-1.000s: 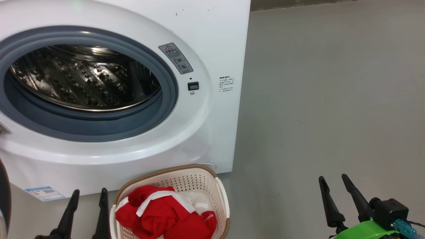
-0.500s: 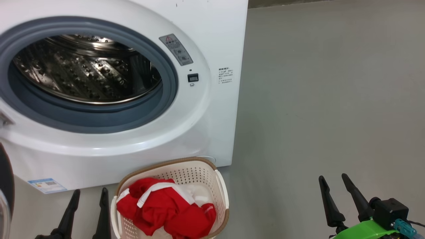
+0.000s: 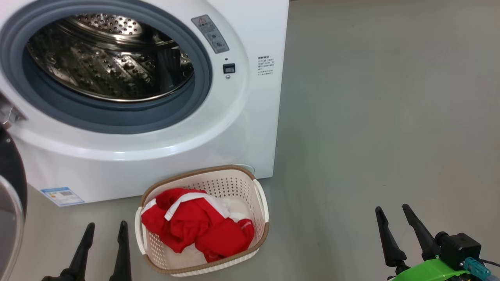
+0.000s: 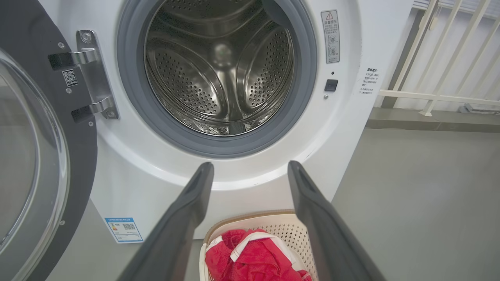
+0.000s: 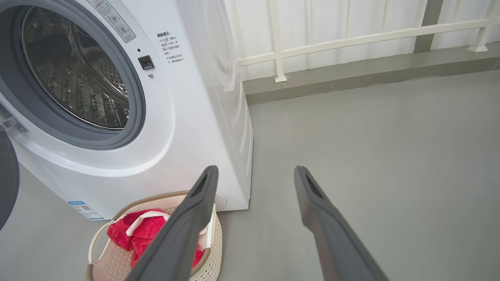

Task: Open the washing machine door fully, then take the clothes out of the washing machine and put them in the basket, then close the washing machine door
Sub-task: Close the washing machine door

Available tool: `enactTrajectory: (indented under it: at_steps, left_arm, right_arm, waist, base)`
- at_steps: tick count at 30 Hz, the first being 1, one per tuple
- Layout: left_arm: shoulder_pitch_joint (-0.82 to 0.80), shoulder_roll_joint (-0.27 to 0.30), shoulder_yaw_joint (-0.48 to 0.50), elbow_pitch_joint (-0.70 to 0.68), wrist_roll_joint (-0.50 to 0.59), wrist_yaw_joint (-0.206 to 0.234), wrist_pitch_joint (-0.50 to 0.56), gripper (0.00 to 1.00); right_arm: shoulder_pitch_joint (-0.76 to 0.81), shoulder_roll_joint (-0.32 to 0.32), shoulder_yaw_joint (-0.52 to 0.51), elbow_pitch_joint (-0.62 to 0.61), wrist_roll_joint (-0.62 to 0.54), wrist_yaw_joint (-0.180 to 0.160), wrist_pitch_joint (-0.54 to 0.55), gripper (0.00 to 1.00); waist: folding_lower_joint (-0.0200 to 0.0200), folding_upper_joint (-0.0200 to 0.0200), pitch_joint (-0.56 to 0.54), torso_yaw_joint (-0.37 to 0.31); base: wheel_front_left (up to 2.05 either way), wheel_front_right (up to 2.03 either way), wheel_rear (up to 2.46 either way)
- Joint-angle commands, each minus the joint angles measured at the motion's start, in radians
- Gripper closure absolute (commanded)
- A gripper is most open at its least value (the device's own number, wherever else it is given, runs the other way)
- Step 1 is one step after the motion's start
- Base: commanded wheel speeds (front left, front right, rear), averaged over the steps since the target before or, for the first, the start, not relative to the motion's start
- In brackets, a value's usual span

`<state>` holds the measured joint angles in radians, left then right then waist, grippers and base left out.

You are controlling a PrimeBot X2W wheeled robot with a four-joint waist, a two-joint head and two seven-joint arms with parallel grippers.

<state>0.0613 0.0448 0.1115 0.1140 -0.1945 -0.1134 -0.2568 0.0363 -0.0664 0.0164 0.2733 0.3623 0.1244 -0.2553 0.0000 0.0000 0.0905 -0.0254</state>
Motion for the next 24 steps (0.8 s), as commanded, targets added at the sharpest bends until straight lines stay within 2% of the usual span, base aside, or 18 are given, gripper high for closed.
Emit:
enactTrajectory:
  at_steps: [1, 18, 24]
  left_arm:
    - [-0.037, 0.005, 0.028, -0.021, -0.005, 0.007, -0.005, 0.00]
    - [-0.029, 0.005, 0.018, -0.017, -0.005, 0.013, -0.005, 0.00]
    - [-0.028, 0.005, 0.005, -0.006, -0.023, 0.021, -0.005, 0.00]
  right_arm:
    - [-0.026, -0.017, 0.021, -0.025, -0.005, 0.006, -0.006, 0.00]
    - [-0.018, -0.016, 0.024, -0.022, -0.007, 0.006, -0.006, 0.00]
    - [-0.016, -0.019, 0.032, -0.019, -0.007, 0.006, -0.006, 0.00]
  waist:
    - [0.0000, 0.0000, -0.001, 0.001]
    - [0.0000, 0.0000, -0.017, 0.011]
    - [0.0000, 0.0000, -0.026, 0.037]
  base:
    - [-0.93, 0.82, 0.12]
    - [-0.14, 0.14, 0.00]
    - [0.00, 0.00, 0.00]
